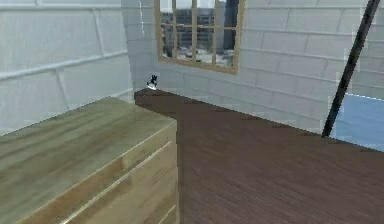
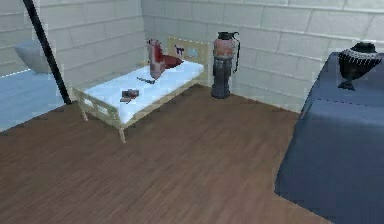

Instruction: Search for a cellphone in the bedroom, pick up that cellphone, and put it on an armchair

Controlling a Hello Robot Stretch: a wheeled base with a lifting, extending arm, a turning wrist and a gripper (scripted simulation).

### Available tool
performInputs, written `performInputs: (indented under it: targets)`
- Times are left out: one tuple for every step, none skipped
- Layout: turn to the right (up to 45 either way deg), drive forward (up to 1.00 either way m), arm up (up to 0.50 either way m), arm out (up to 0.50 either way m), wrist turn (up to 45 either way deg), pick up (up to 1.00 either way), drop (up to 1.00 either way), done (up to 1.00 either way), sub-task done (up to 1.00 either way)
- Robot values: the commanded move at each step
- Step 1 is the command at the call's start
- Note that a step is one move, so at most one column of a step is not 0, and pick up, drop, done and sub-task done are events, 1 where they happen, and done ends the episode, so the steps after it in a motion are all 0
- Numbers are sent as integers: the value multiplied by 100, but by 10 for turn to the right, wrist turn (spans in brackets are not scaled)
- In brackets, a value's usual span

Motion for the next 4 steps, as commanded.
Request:
performInputs:
  targets:
    - [-450,0,0,0,0,0,0,0,0]
    - [-450,0,0,0,0,0,0,0,0]
    - [-450,0,0,0,0,0,0,0,0]
    - [-420,0,0,0,0,0,0,0,0]
